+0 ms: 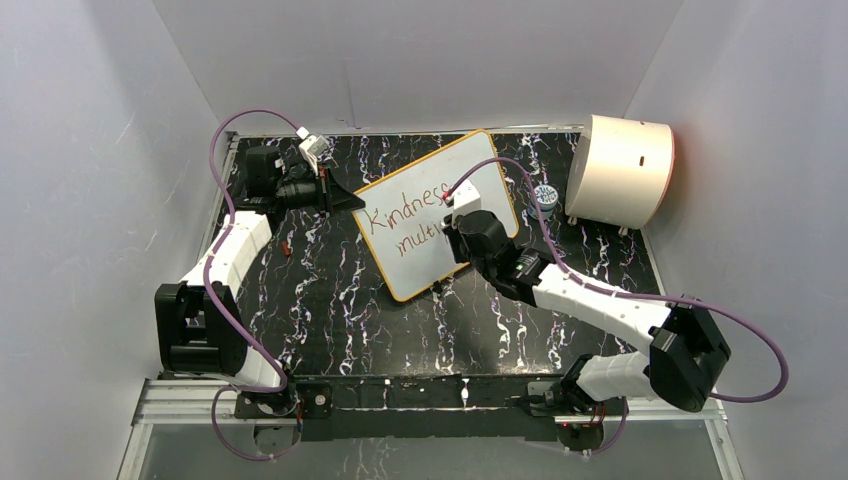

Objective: Write a sentence on the whiteboard

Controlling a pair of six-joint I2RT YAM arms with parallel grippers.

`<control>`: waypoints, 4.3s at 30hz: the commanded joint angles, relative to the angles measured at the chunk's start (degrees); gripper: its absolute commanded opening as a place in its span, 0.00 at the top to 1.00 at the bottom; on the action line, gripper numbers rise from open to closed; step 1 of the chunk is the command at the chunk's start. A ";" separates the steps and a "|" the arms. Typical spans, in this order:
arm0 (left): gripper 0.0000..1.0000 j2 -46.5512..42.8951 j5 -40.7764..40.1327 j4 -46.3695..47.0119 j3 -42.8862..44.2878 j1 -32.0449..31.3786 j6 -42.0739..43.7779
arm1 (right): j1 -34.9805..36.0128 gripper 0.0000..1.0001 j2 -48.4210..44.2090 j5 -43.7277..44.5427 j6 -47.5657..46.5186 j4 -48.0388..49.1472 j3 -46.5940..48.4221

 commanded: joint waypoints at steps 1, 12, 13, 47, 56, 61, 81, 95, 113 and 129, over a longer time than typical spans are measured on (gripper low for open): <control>1.00 2.42 -3.54 -7.34 -2.60 -3.17 5.11 | -0.55 1.00 0.73 0.05 -0.97 3.97 3.00; 1.00 2.44 -3.63 -7.37 -2.60 -3.17 5.11 | -1.41 1.00 1.25 0.74 -0.80 3.60 3.05; 1.00 2.44 -3.65 -7.35 -2.60 -3.17 5.11 | -1.47 1.00 1.13 0.99 -0.71 3.39 3.06; 1.00 2.65 -3.66 -7.35 -2.52 -3.24 4.98 | -2.19 1.00 -1.13 -6.16 3.51 -1.58 -0.78; 1.00 2.52 -3.71 -7.34 -2.46 -3.26 5.02 | -2.16 1.00 -1.60 -4.81 3.44 -1.80 -0.34; 1.00 2.32 -3.81 -7.30 -2.56 -3.24 4.98 | -2.17 1.00 -4.35 -0.58 2.41 -2.23 -1.00; 1.00 2.25 -3.76 -7.34 -2.50 -3.25 4.94 | -3.64 1.00 -3.31 -0.10 -0.21 -0.06 0.37; 1.00 2.26 -3.61 -7.41 -2.55 -3.21 4.94 | -3.67 1.00 -1.52 -1.30 -1.91 2.90 2.88; 1.00 2.03 -3.61 -7.39 -2.60 -3.26 4.97 | -4.25 1.00 1.08 -0.97 -3.12 3.63 4.97; 1.00 2.57 -3.71 -7.35 -2.51 -3.26 5.02 | -4.24 1.00 0.72 -3.26 -0.66 -3.27 1.98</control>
